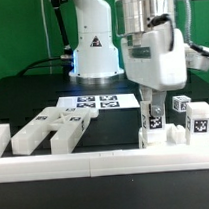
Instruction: Assemble chair
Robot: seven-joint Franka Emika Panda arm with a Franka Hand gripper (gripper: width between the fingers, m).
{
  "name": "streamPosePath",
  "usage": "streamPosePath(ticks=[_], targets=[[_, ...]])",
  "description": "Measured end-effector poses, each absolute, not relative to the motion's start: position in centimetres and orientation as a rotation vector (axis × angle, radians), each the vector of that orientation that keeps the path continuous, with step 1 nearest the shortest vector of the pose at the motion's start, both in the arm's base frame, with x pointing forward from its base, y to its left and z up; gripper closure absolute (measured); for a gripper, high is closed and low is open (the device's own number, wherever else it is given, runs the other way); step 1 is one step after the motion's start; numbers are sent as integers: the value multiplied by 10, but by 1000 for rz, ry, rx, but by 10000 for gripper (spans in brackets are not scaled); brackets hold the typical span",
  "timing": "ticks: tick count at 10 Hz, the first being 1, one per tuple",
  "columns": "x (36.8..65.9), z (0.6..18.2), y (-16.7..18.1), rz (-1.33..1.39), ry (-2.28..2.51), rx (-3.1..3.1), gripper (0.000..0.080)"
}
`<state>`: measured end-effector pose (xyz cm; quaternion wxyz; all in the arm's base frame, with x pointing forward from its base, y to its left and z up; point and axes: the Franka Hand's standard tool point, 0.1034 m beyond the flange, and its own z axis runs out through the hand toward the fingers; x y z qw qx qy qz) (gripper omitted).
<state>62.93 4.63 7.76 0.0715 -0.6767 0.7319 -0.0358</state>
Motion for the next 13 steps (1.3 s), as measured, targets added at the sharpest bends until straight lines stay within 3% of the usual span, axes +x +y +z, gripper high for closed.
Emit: streamPosePath(ticks=[7, 8, 9, 13], targets=[[629, 78, 57, -68, 2511, -1610, 509], [629, 78, 57, -71, 2489, -1645, 446], [628, 77, 57, -69, 2461, -1694, 244], [626, 76, 58, -68, 2076, -2207, 154]])
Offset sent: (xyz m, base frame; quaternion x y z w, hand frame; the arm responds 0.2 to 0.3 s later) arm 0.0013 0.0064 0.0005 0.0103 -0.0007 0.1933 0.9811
